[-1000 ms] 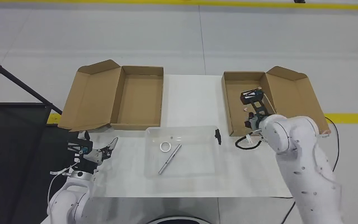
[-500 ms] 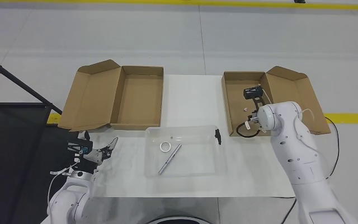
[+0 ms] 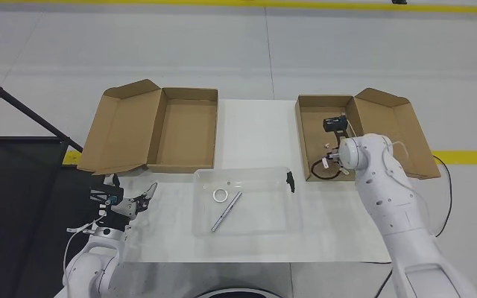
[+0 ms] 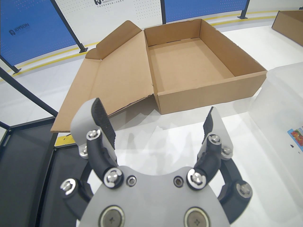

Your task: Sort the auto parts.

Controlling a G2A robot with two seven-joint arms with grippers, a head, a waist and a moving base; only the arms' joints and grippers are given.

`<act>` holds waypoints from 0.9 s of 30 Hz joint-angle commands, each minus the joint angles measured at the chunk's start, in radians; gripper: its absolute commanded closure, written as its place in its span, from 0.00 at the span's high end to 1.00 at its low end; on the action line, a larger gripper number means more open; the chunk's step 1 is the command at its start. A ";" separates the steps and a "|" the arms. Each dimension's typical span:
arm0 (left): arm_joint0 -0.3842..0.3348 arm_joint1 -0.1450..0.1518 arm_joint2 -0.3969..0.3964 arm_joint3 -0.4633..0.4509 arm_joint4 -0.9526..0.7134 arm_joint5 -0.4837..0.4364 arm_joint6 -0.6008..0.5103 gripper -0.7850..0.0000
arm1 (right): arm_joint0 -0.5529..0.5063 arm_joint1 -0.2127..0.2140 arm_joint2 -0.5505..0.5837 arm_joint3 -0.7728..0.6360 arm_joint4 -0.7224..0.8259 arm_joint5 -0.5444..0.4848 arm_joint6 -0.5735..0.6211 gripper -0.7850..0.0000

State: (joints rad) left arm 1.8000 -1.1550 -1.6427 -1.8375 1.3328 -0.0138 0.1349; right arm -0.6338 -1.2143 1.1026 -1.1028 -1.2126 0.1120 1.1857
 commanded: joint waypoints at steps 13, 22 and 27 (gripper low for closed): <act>0.000 0.000 0.000 0.000 0.000 0.000 0.000 1.00 | -0.082 0.020 0.066 -0.246 -0.078 0.023 0.060 1.00; -0.006 -0.001 -0.002 0.001 -0.012 0.000 0.003 1.00 | -0.203 0.041 0.179 -0.588 0.012 -0.096 0.038 1.00; -0.012 0.000 -0.013 -0.007 0.003 -0.051 0.032 1.00 | -0.281 0.052 0.242 -0.789 0.108 -0.214 -0.036 1.00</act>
State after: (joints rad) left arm 1.7891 -1.1557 -1.6535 -1.8400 1.3273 -0.0521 0.1623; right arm -0.9016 -1.1633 1.3352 -1.8547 -1.1164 -0.0870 1.1616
